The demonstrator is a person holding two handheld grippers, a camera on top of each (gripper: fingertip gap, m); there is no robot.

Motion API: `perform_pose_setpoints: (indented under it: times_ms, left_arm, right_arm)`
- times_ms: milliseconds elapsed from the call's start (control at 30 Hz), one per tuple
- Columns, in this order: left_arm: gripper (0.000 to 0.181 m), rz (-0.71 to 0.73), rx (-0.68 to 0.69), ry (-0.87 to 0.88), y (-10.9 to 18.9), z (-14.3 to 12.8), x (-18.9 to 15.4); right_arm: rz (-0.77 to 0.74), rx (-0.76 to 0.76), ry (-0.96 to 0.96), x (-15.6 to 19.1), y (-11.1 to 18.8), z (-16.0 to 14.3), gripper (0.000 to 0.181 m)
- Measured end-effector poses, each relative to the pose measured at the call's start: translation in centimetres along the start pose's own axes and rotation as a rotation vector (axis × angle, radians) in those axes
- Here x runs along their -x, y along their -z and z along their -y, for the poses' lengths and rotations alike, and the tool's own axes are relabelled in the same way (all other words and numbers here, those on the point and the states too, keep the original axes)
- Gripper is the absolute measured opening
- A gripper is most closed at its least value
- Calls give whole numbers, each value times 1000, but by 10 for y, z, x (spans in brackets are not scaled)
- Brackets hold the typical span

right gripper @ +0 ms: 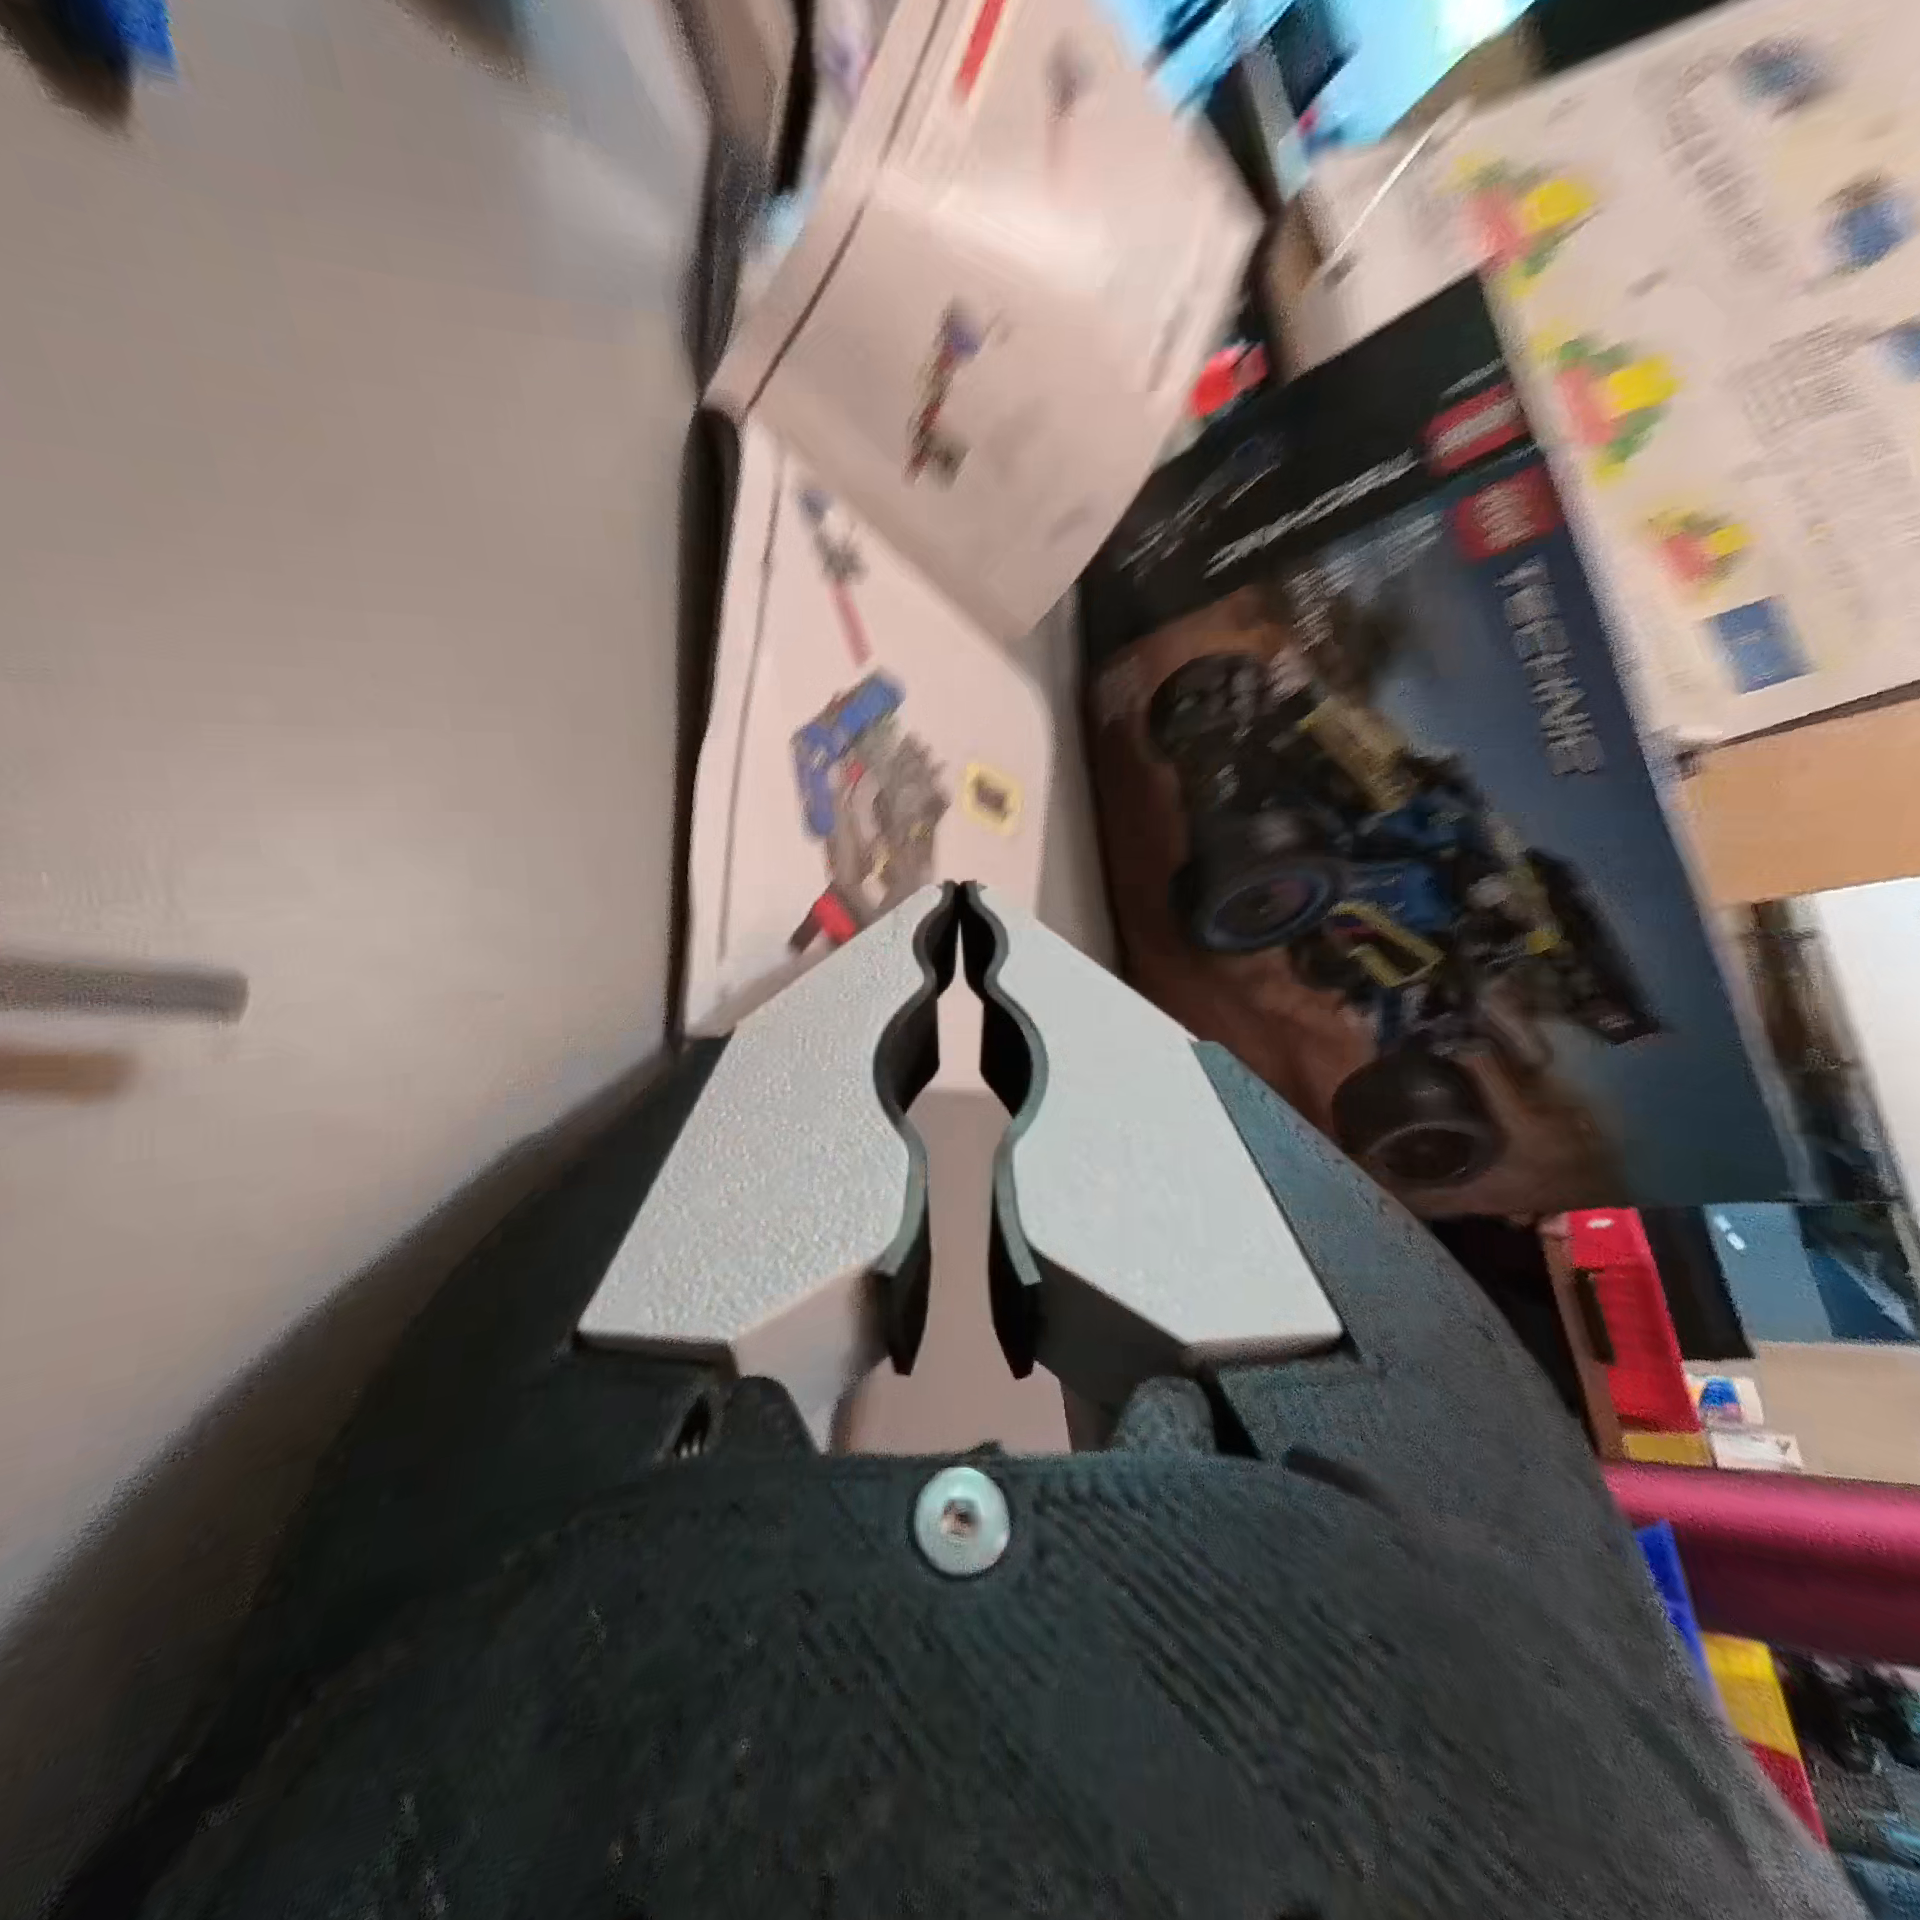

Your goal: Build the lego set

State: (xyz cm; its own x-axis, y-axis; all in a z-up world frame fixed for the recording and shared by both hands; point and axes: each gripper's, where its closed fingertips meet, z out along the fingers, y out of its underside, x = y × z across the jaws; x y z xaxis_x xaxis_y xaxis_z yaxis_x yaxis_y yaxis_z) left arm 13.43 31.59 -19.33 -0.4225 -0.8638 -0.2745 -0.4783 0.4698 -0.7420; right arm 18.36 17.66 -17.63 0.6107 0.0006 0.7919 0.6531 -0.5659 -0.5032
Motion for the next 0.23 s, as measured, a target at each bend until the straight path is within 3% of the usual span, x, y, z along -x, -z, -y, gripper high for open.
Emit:
perform_pose_setpoints:
  times_ms: [67,233]
  left_arm:
    - [1,6,3,3,-1,-1,2]
    - [1,-1,8,17,-1,-2,3]
  right_arm:
    - [-43,-33,2,-8,0,12,0]
    - [27,47,84,10,-12,-3,0]
